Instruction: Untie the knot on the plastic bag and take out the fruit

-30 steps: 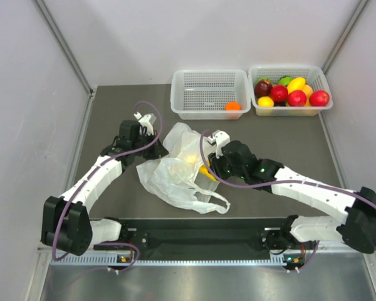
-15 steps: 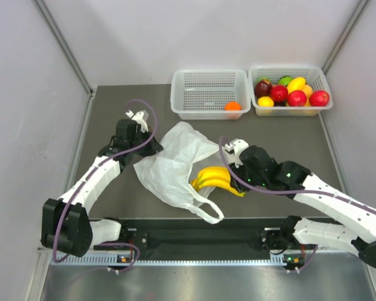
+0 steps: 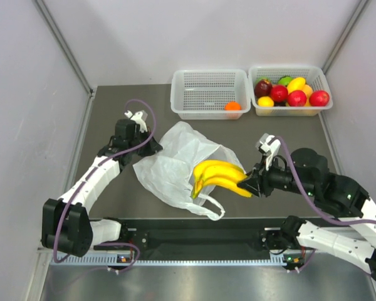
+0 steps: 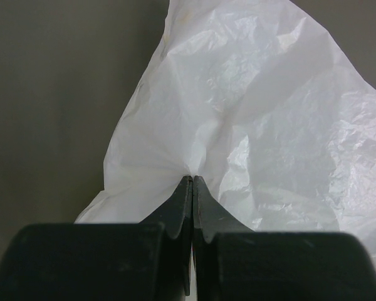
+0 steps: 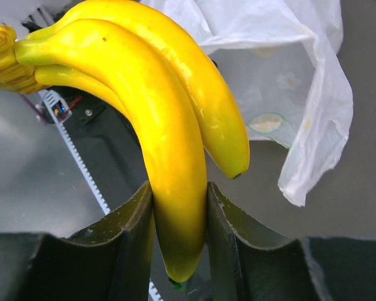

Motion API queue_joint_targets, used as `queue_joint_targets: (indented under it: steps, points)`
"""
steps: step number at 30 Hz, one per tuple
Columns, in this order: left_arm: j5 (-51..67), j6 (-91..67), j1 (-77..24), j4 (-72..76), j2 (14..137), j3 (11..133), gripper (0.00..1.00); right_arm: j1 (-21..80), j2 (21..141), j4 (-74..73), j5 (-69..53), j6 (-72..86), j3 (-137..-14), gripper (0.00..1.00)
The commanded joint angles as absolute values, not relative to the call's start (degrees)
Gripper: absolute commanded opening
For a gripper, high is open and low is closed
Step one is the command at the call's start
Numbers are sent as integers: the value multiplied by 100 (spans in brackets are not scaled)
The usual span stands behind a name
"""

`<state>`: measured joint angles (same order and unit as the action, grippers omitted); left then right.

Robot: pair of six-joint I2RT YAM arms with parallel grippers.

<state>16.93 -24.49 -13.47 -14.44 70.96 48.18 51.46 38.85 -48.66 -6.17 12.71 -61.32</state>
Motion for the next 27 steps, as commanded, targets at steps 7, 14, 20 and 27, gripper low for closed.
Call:
queue_joint_targets:
  steps: [7,14,20,27]
  points:
    - [2092,-2549,-1310,-1019,6943,4641,0,5071,4841,-3745,1269,1116,-7575,0]
    - [2381,-2540,-1310,-1037,6891,4588,0,3791,6608,-2806,1380,1133,-8551,0]
    - [2662,-2672,-1310,-932,6855,4509,0,2788,8119,-1865,1002,1029,-9130,0]
    - [2865,-2830,-1310,-756,6680,4281,0,2373,10401,-1309,818,651,-10360,0]
